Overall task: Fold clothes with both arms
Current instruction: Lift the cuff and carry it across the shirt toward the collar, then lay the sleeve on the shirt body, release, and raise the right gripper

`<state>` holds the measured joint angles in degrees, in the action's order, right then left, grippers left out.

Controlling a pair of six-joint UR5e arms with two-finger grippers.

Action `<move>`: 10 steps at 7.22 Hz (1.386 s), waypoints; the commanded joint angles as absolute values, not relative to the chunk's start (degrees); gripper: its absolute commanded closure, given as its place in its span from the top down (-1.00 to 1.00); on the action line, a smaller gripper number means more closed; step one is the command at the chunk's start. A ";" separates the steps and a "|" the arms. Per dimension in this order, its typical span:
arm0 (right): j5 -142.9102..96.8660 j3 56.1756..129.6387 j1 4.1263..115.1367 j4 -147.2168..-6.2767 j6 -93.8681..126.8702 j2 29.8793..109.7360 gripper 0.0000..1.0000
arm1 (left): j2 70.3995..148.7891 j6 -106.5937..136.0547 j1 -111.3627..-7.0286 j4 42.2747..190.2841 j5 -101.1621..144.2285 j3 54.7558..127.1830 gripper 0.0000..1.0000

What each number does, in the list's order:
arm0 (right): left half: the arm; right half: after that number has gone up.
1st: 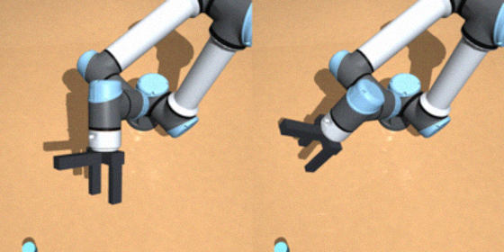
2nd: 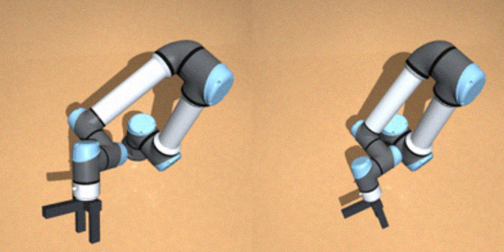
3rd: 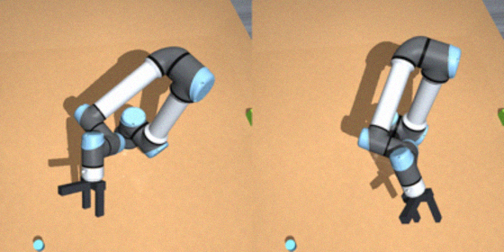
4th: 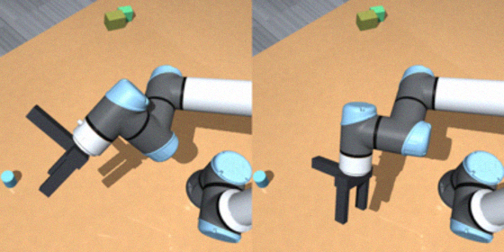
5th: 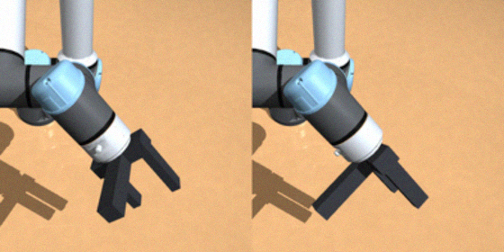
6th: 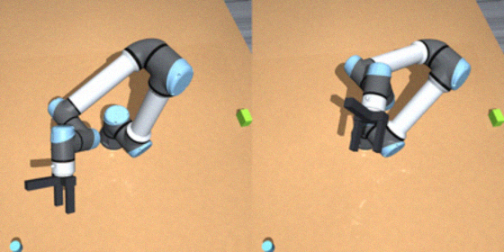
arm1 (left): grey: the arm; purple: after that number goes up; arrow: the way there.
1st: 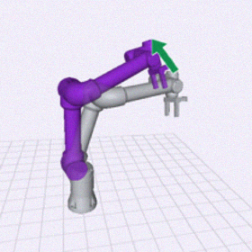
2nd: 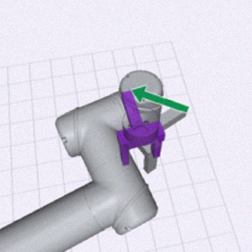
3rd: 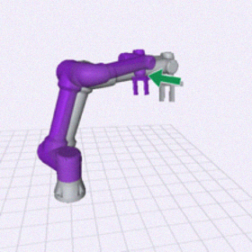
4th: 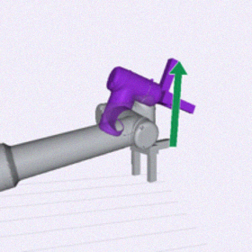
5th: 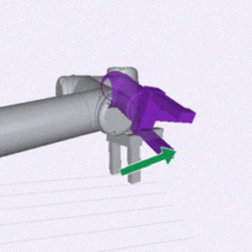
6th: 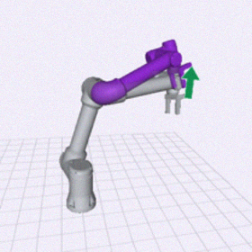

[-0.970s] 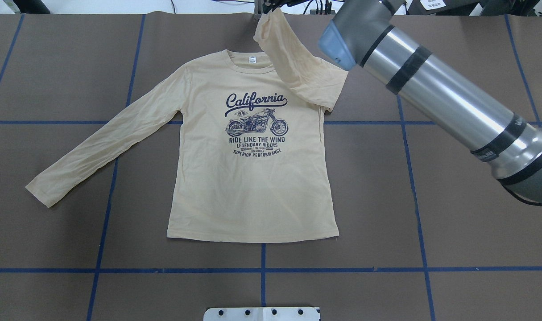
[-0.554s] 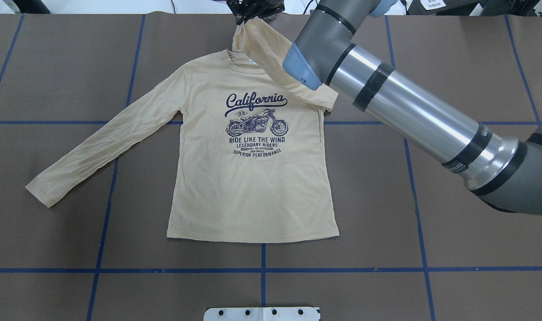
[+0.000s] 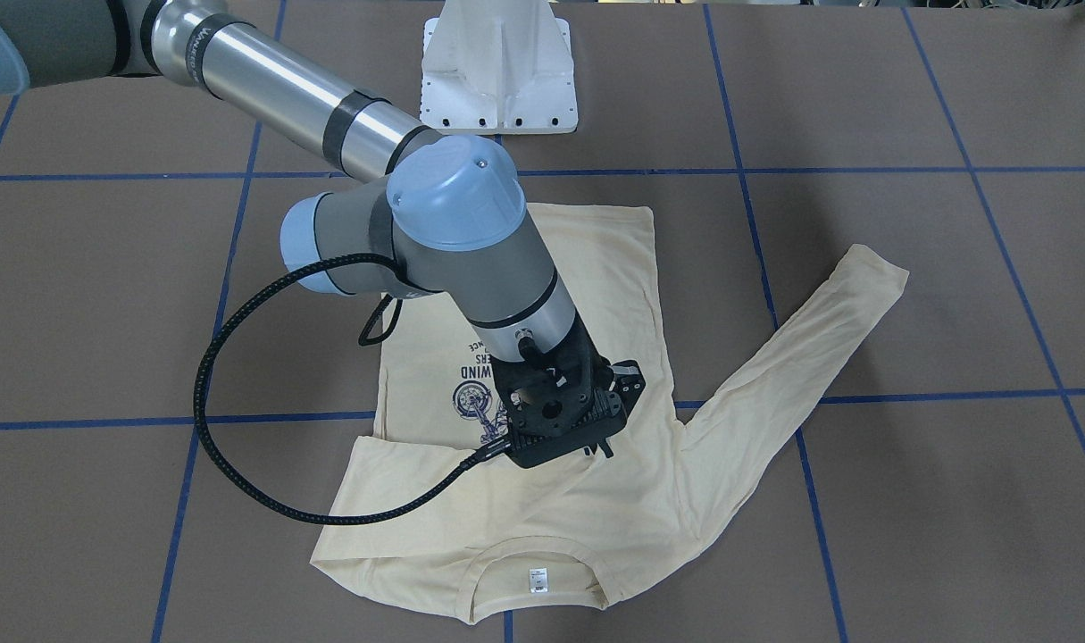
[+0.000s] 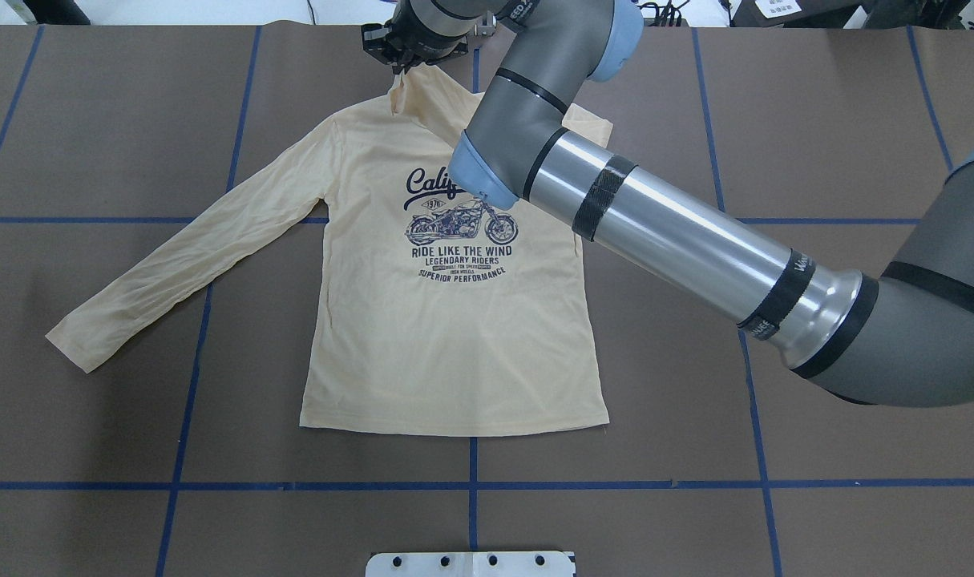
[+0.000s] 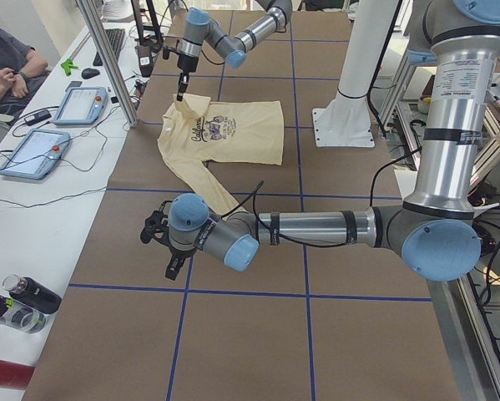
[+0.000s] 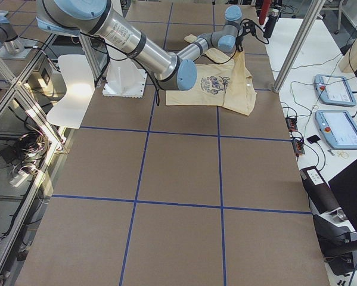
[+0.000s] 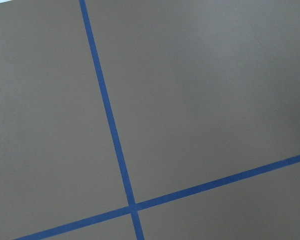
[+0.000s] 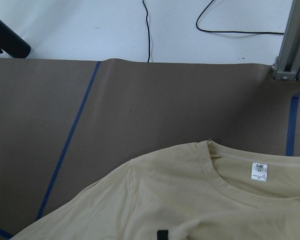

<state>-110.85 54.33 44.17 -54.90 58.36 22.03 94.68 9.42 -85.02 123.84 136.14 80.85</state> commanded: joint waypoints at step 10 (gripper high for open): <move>-93.16 37.18 37.00 -51.50 61.25 11.61 0.98 | 95.36 12.13 -84.99 124.54 136.23 81.21 0.99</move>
